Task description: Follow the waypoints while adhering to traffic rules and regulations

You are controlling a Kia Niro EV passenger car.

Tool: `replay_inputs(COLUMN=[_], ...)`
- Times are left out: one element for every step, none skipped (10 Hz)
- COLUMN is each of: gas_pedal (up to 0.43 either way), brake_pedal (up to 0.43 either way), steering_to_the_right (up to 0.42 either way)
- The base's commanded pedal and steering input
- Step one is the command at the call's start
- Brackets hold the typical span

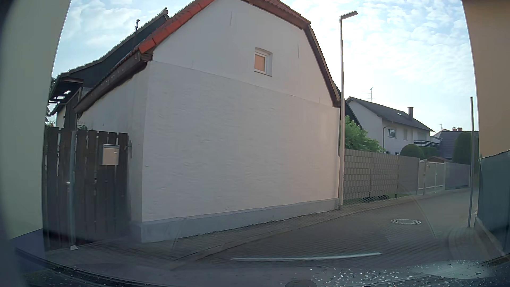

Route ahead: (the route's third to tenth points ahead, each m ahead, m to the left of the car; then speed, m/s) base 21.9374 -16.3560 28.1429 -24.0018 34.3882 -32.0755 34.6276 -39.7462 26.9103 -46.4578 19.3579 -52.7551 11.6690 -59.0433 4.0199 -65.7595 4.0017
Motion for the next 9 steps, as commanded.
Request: replay_inputs(gas_pedal=[0.047,0.059,0.059,0.059,0.059,0.059,0.059,0.067,0.067], brake_pedal=[0.000,0.000,0.000,0.000,0.000,0.000,0.000,0.000,0.000], steering_to_the_right=[0.253,0.255,0.259,0.265,0.271,0.275,0.280,0.281,0.285])
